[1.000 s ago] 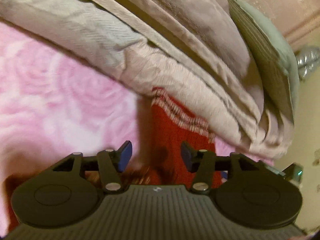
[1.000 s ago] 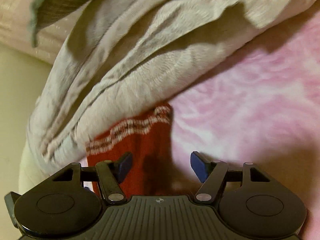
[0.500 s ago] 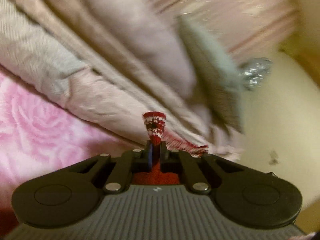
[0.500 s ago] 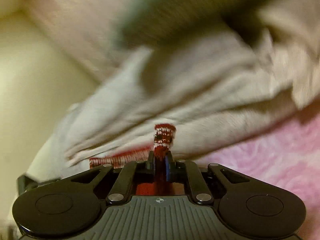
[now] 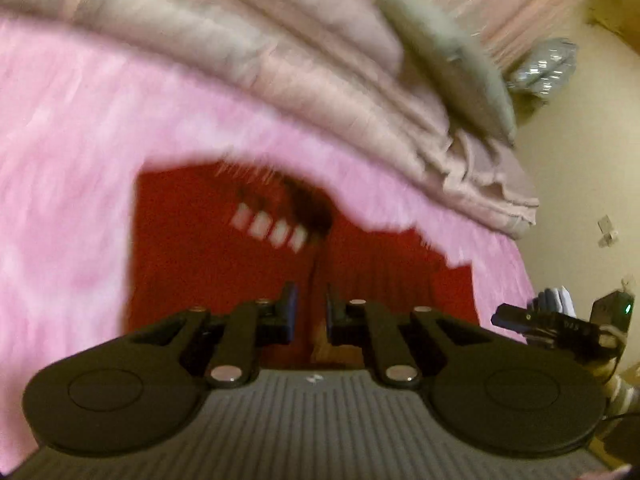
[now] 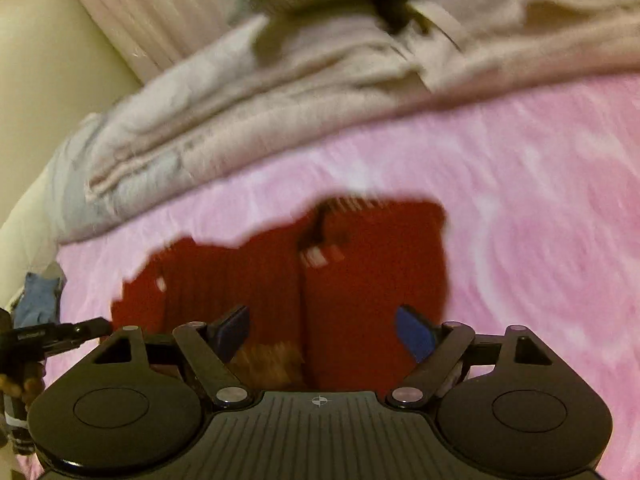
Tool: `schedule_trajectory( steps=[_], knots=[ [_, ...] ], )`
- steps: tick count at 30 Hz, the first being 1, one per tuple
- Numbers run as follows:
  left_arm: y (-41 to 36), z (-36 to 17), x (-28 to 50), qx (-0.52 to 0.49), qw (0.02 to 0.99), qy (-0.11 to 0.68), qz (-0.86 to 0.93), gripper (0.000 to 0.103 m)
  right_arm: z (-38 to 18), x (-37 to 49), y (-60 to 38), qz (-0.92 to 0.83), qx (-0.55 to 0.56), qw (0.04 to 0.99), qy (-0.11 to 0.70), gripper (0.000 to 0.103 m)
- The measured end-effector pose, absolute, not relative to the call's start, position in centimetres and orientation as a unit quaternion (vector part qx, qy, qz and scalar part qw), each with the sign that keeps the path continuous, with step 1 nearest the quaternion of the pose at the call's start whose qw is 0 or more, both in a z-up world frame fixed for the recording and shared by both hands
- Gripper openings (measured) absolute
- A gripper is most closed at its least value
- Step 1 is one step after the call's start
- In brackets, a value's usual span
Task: Fold clothes
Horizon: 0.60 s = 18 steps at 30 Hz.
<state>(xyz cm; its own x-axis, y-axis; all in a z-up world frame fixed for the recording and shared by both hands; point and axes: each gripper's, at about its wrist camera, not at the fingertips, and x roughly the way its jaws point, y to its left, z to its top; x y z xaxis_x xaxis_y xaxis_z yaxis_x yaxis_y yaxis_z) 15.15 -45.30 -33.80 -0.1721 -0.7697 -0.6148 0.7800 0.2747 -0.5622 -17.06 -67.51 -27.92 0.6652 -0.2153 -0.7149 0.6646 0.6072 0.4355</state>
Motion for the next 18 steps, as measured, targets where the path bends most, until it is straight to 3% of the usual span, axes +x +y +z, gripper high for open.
schedule_trajectory(
  steps=[1, 2, 5, 10, 15, 18],
  knots=[
    [-45.5, -34.0, 14.5, 0.017, 0.648, 0.464, -0.604, 0.009, -27.3, -15.9, -67.6, -0.256, 0.348, 0.850, 0.303, 0.071],
    [-45.7, -34.2, 13.9, 0.028, 0.652, 0.456, -0.605, 0.009, -27.0, -14.1, -67.6, -0.247, 0.338, 0.858, 0.298, 0.057],
    [-46.3, -34.8, 12.1, 0.062, 0.664, 0.431, -0.608, 0.010, -27.9, -10.1, -66.6, -0.218, 0.306, 0.879, 0.294, 0.048],
    [-47.3, -35.8, 9.0, 0.118, 0.680, 0.387, -0.611, 0.009, -34.3, -8.7, -63.3, -0.232, 0.199, 0.874, 0.378, 0.045],
    [-45.8, -36.0, 6.6, 0.152, 0.684, 0.360, -0.616, 0.009, -30.9, -10.8, -60.6, -0.242, 0.165, 0.887, 0.358, 0.045],
    [-43.3, -35.6, 5.7, 0.159, 0.679, 0.356, -0.622, 0.012, -33.3, -11.1, -59.0, -0.239, 0.144, 0.872, 0.403, 0.045]
  ],
)
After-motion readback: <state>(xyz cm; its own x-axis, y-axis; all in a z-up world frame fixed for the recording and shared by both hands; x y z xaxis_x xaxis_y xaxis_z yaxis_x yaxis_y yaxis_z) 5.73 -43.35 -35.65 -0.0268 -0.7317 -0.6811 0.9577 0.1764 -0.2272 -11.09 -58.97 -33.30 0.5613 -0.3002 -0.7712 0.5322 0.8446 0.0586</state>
